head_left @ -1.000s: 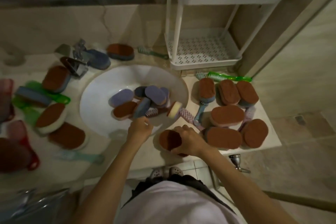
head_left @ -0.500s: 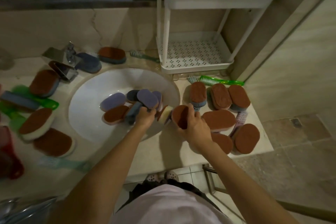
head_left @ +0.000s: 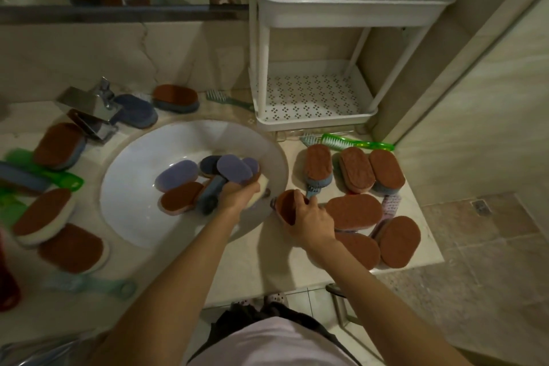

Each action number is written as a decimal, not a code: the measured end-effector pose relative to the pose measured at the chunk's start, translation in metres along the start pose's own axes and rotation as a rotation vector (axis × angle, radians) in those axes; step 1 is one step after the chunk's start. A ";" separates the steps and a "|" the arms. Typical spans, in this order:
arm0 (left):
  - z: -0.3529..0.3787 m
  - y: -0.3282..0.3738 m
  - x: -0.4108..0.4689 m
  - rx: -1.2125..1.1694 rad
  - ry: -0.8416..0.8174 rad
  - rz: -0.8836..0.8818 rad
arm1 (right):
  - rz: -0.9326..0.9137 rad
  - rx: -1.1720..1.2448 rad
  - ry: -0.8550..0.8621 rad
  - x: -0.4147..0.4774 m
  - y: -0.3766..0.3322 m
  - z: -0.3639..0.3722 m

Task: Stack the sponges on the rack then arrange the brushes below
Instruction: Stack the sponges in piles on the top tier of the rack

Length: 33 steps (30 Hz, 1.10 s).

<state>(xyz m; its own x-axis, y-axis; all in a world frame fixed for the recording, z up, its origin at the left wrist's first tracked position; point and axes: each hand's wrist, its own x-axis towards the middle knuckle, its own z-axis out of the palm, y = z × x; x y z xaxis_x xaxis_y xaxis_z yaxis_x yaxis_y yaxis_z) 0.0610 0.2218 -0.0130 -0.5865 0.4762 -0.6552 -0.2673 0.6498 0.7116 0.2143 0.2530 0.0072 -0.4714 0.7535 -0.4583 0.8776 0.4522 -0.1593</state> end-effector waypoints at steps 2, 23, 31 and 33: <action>-0.013 0.005 -0.006 0.109 0.096 0.139 | 0.002 -0.011 -0.002 0.000 -0.001 -0.002; -0.040 0.216 -0.133 0.199 0.421 1.175 | 0.002 0.534 0.916 -0.020 -0.023 -0.238; -0.008 0.291 -0.138 0.180 0.370 1.225 | -0.020 0.583 0.983 0.018 0.005 -0.321; 0.009 0.310 -0.125 0.210 0.362 1.184 | -0.014 0.594 0.949 0.034 0.014 -0.335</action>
<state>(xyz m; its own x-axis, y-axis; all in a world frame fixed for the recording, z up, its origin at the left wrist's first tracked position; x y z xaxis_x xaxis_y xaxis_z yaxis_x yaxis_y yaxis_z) 0.0585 0.3695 0.2871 -0.5678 0.6629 0.4880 0.6731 0.0327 0.7388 0.1812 0.4450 0.2821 -0.1350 0.9235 0.3590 0.6546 0.3551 -0.6674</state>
